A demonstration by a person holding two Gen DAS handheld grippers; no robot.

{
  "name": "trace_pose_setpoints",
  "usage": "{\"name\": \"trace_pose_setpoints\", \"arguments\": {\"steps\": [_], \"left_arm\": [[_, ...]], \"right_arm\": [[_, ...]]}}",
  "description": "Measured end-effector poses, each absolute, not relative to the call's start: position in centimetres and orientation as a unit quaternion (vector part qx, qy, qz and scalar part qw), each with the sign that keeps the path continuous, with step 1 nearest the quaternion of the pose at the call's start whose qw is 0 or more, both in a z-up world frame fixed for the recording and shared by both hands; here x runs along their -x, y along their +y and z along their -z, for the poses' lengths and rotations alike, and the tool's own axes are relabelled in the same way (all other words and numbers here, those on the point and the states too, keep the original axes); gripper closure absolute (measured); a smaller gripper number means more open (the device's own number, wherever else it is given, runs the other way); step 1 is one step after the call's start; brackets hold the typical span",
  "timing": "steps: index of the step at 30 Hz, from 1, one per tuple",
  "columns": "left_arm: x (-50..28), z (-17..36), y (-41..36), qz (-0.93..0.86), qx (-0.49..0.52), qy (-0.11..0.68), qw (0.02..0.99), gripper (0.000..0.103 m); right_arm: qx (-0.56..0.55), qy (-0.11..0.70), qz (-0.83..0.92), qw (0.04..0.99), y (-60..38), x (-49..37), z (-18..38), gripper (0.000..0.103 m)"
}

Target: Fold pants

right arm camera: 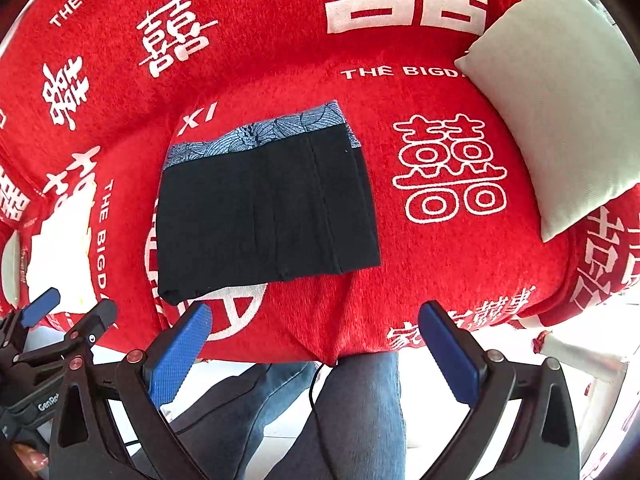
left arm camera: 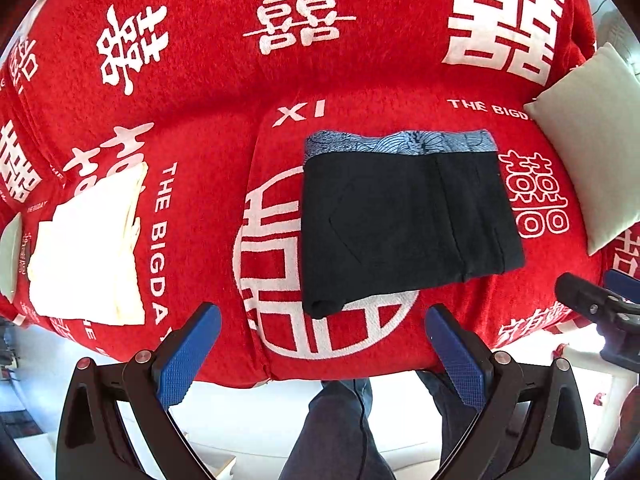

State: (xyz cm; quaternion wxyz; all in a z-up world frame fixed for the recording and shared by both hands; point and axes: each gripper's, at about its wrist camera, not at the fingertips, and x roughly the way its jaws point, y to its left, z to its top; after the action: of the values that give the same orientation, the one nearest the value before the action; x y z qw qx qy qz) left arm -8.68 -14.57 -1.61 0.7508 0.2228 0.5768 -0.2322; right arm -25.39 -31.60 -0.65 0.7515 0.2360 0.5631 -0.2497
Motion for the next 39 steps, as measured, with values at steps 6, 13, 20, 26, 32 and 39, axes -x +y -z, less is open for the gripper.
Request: {"name": "trace_pose_setpoints", "arguments": {"steps": [6, 13, 20, 26, 32, 39], "left_arm": [[8.9, 0.7, -14.4, 0.237, -0.222, 0.57, 0.754, 0.001], [8.6, 0.1, -13.8, 0.236, -0.22, 0.566, 0.758, 0.001], [8.4, -0.6, -13.4, 0.238, -0.214, 0.558, 0.765, 0.001], [8.9, -0.8, -13.5, 0.242, -0.218, 0.553, 0.767, 0.001], [8.9, -1.1, -13.4, 0.242, -0.22, 0.548, 0.77, 0.001], [8.9, -1.4, -13.3, 0.246, -0.221, 0.543, 0.772, 0.001]], "right_arm": [[-0.226, 0.567, 0.248, 0.753, -30.8, 25.2, -0.1, 0.0], [-0.218, 0.563, 0.247, 0.758, -30.0, 24.8, -0.9, 0.0], [-0.209, 0.561, 0.246, 0.762, -29.2, 24.5, -1.3, 0.0], [-0.203, 0.561, 0.251, 0.762, -28.7, 24.8, -1.6, 0.0], [-0.195, 0.558, 0.257, 0.764, -28.4, 25.1, -1.9, 0.0], [-0.191, 0.554, 0.262, 0.767, -28.2, 25.1, -2.2, 0.0]]}}
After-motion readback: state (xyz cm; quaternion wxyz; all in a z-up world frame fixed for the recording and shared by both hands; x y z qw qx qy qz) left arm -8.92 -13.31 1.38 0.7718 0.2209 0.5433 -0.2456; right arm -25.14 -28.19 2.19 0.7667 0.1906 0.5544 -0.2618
